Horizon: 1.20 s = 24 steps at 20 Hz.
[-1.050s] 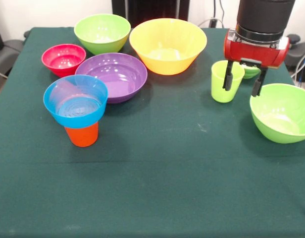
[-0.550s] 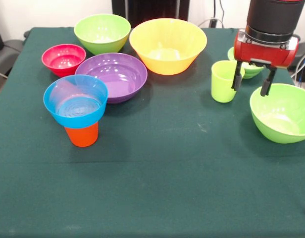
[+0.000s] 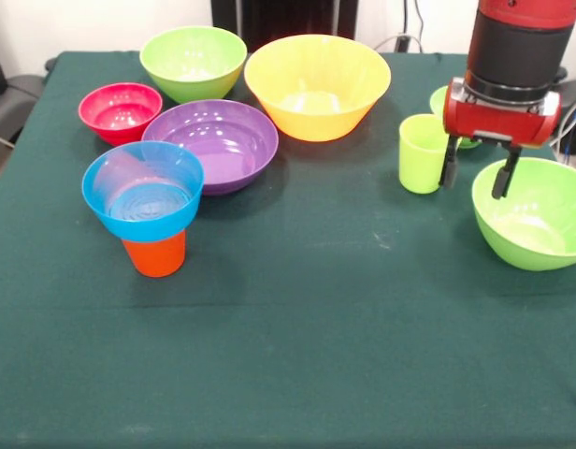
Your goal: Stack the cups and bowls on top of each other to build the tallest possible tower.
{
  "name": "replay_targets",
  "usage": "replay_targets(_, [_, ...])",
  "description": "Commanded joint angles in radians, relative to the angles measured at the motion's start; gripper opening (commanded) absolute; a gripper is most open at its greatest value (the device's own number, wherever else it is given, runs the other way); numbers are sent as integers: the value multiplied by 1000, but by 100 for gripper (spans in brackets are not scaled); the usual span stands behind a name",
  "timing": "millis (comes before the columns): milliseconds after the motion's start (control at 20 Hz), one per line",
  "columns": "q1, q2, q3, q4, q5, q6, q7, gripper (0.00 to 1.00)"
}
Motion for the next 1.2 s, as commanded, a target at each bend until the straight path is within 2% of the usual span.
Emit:
replay_targets(50, [3, 106, 56, -14, -51, -73, 67, 100])
replay_targets(450, [8, 167, 48, -86, -51, -77, 46, 100])
replay_targets(750, [19, 162, 37, -120, -54, -25, 28, 100])
replay_targets(1200, [29, 153, 33, -115, -42, -9, 43, 100])
